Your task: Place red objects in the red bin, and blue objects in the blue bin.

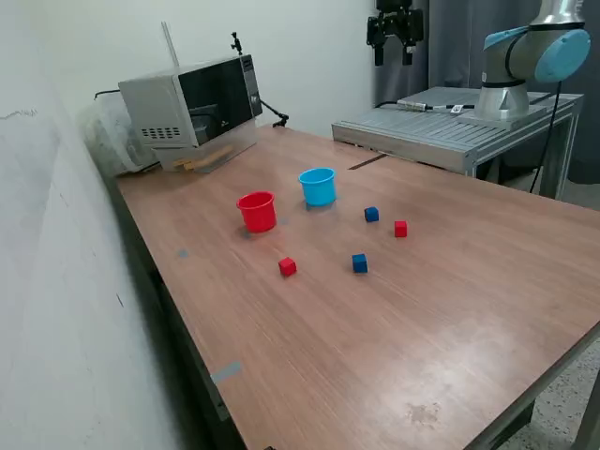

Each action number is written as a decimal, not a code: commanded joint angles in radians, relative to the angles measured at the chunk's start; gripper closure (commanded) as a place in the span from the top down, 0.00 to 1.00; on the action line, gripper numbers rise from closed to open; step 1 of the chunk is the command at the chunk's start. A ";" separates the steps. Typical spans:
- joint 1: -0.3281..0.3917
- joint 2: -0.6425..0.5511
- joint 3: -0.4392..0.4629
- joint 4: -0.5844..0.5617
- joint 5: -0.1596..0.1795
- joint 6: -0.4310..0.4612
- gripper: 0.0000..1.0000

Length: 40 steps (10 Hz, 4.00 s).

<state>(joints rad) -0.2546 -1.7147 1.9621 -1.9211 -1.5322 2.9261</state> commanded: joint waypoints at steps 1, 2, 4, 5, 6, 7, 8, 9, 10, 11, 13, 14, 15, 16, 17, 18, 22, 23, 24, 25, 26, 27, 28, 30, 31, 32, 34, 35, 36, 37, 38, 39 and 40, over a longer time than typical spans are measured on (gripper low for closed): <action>0.067 0.094 0.021 -0.109 0.041 0.007 1.00; 0.074 0.168 0.056 -0.196 0.044 0.007 1.00; 0.103 0.252 0.074 -0.292 0.047 0.028 1.00; 0.106 0.303 0.070 -0.297 0.047 0.072 1.00; 0.135 0.354 0.055 -0.308 0.043 0.114 1.00; 0.173 0.418 0.017 -0.312 0.034 0.152 1.00; 0.195 0.479 -0.027 -0.311 0.035 0.186 1.00; 0.216 0.521 -0.066 -0.309 0.037 0.218 1.00; 0.230 0.556 -0.106 -0.311 0.038 0.225 1.00; 0.241 0.596 -0.145 -0.309 0.040 0.228 1.00; 0.238 0.650 -0.190 -0.309 0.037 0.277 1.00; 0.229 0.655 -0.190 -0.311 0.043 0.280 1.00; 0.209 0.655 -0.184 -0.349 0.050 0.272 1.00; 0.206 0.656 -0.180 -0.411 0.049 0.242 1.00; 0.201 0.656 -0.178 -0.420 0.050 0.193 1.00; 0.193 0.662 -0.177 -0.424 0.049 0.189 1.00; 0.179 0.685 -0.128 -0.466 0.038 0.165 1.00; 0.176 0.685 -0.112 -0.490 0.038 0.166 1.00; 0.175 0.685 -0.111 -0.496 0.038 0.168 1.00; 0.175 0.685 -0.111 -0.498 0.037 0.172 1.00; 0.175 0.685 -0.114 -0.500 0.037 0.173 1.00; 0.173 0.687 -0.121 -0.501 0.035 0.171 1.00; 0.166 0.698 -0.130 -0.507 0.032 0.182 1.00; 0.156 0.707 -0.143 -0.506 0.032 0.321 1.00; 0.155 0.708 -0.144 -0.504 0.032 0.346 1.00; 0.155 0.710 -0.144 -0.503 0.027 0.349 1.00; 0.152 0.710 -0.140 -0.498 0.003 0.381 1.00; 0.152 0.711 -0.128 -0.498 -0.018 0.395 1.00; 0.152 0.713 -0.111 -0.500 -0.025 0.410 1.00; 0.152 0.721 -0.109 -0.500 -0.025 0.418 1.00; 0.152 0.728 -0.111 -0.500 -0.025 0.418 1.00; 0.152 0.737 -0.112 -0.501 -0.023 0.416 1.00; 0.156 0.739 -0.120 -0.503 -0.022 0.412 1.00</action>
<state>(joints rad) -0.1021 -0.9888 1.8458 -2.4213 -1.5518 3.3336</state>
